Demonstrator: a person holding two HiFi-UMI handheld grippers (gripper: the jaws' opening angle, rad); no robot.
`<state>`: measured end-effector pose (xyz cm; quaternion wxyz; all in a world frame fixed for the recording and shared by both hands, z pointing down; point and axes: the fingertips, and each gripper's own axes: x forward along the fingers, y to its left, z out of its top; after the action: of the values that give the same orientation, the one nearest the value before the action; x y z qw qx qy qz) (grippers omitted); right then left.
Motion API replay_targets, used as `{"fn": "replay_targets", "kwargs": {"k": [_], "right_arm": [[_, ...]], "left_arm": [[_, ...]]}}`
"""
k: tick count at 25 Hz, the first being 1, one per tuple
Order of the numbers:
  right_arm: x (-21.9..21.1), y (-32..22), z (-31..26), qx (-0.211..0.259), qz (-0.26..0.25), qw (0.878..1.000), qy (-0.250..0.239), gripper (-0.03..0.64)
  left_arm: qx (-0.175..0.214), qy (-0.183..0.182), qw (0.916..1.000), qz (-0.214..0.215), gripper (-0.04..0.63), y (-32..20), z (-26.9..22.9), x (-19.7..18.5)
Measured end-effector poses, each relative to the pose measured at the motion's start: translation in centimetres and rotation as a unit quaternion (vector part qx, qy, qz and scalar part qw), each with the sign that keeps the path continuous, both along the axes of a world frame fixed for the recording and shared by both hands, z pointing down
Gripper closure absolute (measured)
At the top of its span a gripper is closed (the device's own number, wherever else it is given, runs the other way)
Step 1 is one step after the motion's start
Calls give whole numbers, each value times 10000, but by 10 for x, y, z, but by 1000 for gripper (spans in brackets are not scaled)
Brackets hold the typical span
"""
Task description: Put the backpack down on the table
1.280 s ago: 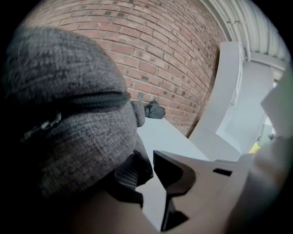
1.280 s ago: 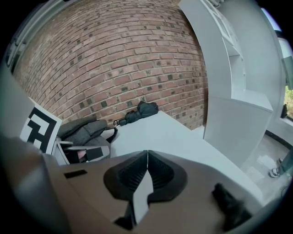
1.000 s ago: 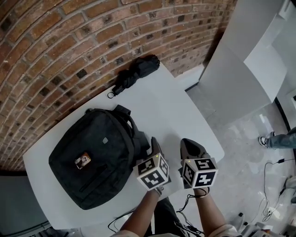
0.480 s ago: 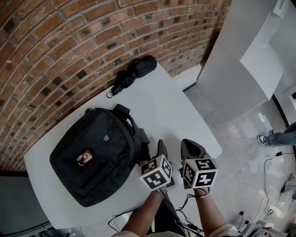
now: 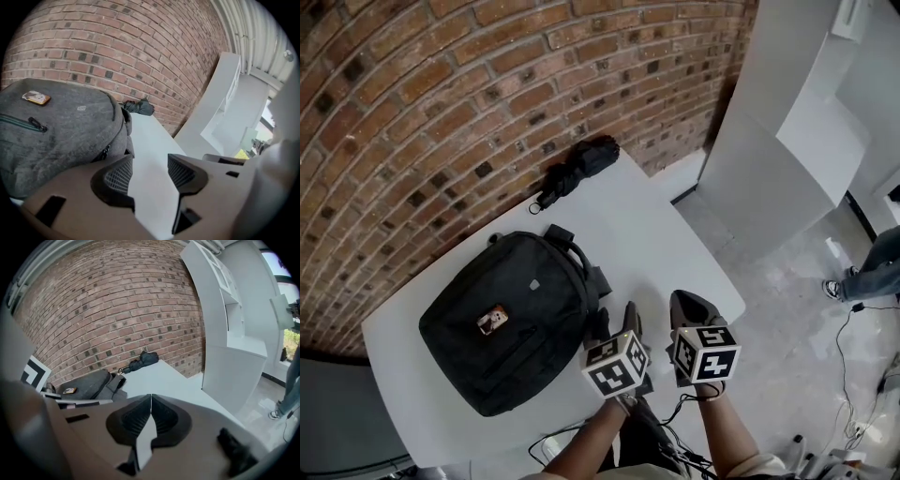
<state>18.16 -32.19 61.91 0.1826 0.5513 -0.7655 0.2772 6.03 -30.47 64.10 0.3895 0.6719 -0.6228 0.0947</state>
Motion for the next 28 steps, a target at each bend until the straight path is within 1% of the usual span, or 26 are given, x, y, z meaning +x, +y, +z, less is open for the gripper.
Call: {"fn": "replay_targets", "kwargs": {"k": [7,11,17,20,22,25,28], "right_arm": [[-17,16,-25,80,-129,9999,-9,586],[-34,24,-43,202,-322,9992,87,586],[-72,29,-76,475,-737,9961,116,586],[-99,31,-90,595,-955,9936,82,586],[-121,31,-97,675,-1126,9913,52,586],[-159,29,-111,823,-1494,9853,16,586],[-193,31,-124,937,-1834,9786,-15,586]], "left_arm": [[229,-30,9997,114,361,15,-37,-20],[349,-77,9994,38,395,30,-56,-44],[608,-63,9976,-321,421,54,-89,-101],[788,-208,9949,-589,445,67,-109,-141],[924,-280,9919,-822,460,77,-122,-170],[1147,-435,9852,-1199,491,92,-140,-212],[1285,-618,9791,-1449,514,109,-155,-245]]}}
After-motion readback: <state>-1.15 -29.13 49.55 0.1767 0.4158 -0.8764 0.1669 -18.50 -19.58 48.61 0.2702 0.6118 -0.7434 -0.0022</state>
